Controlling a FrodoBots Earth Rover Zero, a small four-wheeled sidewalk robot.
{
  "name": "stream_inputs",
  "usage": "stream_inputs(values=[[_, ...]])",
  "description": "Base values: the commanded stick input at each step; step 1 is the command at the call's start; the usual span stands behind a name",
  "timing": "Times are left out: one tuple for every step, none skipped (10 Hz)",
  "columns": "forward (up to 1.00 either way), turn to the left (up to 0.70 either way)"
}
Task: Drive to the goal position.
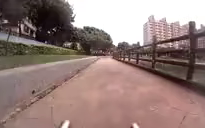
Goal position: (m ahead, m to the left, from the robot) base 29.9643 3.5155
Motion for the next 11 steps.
stream_inputs(values=[[1.00, -0.25], [1.00, 0.00], [1.00, 0.00], [1.00, 0.00], [1.00, 0.00], [1.00, 0.00], [1.00, 0.00], [1.00, 0.00], [1.00, 0.00], [1.00, 0.00], [1.00, 0.00]])
